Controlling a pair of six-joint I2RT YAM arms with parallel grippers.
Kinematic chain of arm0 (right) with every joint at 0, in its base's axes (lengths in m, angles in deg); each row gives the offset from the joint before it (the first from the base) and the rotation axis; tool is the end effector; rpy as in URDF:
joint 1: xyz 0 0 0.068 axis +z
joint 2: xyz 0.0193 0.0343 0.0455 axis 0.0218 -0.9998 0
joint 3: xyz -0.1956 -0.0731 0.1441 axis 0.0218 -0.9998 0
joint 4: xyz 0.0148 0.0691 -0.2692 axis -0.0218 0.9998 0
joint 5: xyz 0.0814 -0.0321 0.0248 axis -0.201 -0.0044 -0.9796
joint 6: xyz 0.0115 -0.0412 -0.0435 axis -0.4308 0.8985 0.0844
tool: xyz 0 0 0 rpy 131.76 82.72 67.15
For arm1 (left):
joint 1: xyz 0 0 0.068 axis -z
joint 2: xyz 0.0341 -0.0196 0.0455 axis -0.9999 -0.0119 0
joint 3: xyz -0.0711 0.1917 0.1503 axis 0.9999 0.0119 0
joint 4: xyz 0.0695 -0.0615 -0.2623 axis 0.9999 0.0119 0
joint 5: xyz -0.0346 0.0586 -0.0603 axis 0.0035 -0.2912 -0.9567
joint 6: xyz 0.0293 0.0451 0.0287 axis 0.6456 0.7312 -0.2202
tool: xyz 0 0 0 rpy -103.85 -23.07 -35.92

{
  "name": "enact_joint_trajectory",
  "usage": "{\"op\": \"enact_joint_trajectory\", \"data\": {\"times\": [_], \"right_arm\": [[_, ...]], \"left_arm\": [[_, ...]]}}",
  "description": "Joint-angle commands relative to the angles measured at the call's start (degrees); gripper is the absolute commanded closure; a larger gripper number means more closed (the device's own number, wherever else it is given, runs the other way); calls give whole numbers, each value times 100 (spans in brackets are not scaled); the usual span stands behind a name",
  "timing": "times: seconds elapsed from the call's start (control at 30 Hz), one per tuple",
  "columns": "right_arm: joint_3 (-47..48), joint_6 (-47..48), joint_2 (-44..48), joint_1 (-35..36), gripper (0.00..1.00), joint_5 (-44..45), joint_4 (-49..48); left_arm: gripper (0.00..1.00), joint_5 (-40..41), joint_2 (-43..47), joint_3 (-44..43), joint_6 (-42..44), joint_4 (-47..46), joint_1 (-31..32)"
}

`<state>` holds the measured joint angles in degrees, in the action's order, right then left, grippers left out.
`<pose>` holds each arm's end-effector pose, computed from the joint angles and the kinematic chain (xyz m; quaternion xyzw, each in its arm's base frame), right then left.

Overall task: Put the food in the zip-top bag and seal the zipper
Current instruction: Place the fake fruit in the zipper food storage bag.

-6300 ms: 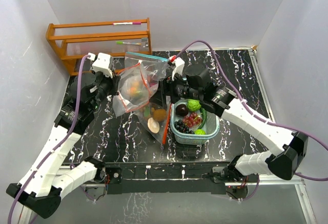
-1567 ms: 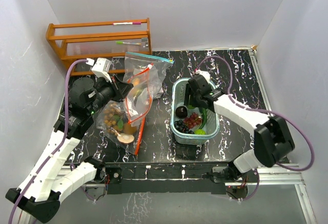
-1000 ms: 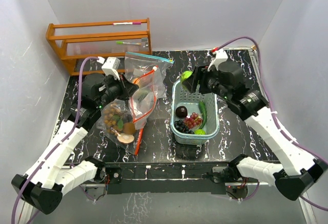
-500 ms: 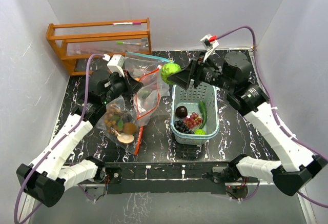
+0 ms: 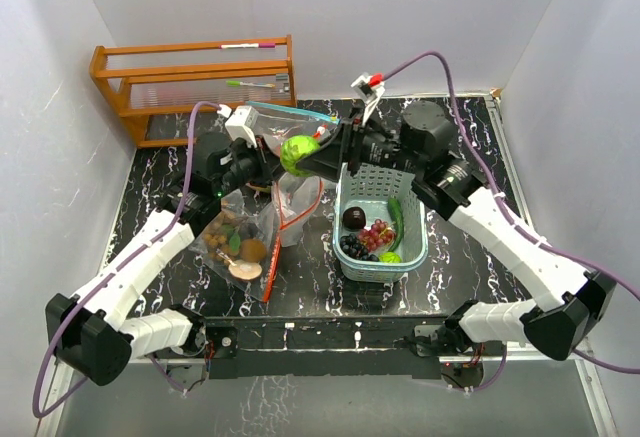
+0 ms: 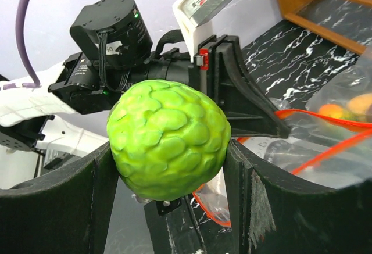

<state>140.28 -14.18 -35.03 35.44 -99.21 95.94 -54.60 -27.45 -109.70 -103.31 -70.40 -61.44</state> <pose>0.2322 0.2048 0.4268 -0.2416 0.6769 0.5411 0.4367 0.2628 -0.1513 0.3406 0.0908 0.7613 -0.3686 0.5257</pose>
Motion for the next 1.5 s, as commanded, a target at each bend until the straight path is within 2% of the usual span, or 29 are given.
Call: {"op": "enact_joint_trajectory", "data": {"times": [0.0, 0.37, 0.53, 0.63, 0.7, 0.8, 0.9, 0.97, 1.07, 1.33, 1.47], "right_arm": [[89, 20, -180, 336, 72, 235, -410], [-470, 268, -337, 543, 73, 1883, 435], [-746, 370, -313, 549, 72, 2942, 908], [-759, 386, -323, 549, 70, 3219, 1083], [-714, 389, -342, 546, 62, 3274, 1129], [-606, 389, -350, 547, 39, 3303, 1137], [-517, 396, -323, 549, 35, 3221, 1128], [-470, 369, -273, 549, 17, 3182, 1111], [-429, 355, -176, 548, 3, 3115, 1072], [-92, 419, 133, 542, 2, 2874, 1041], [372, 509, 410, 542, 2, 3404, 1571]], "left_arm": [[100, 3, -51, -87, 26, -214, 92], [100, 162, 230, -310, 183, 121, 113], [100, 129, 377, -378, 200, 266, 110], [100, 130, 450, -385, 196, 301, 113], [100, 142, 477, -386, 183, 317, 113], [100, 135, 474, -381, 176, 336, 112], [100, 134, 478, -334, 157, 300, 113], [100, 130, 479, -301, 136, 268, 113], [100, 102, 460, -283, 101, 220, 112], [100, 101, 393, -289, 61, 174, 113], [100, 164, 377, -352, 93, 266, 112]]}}
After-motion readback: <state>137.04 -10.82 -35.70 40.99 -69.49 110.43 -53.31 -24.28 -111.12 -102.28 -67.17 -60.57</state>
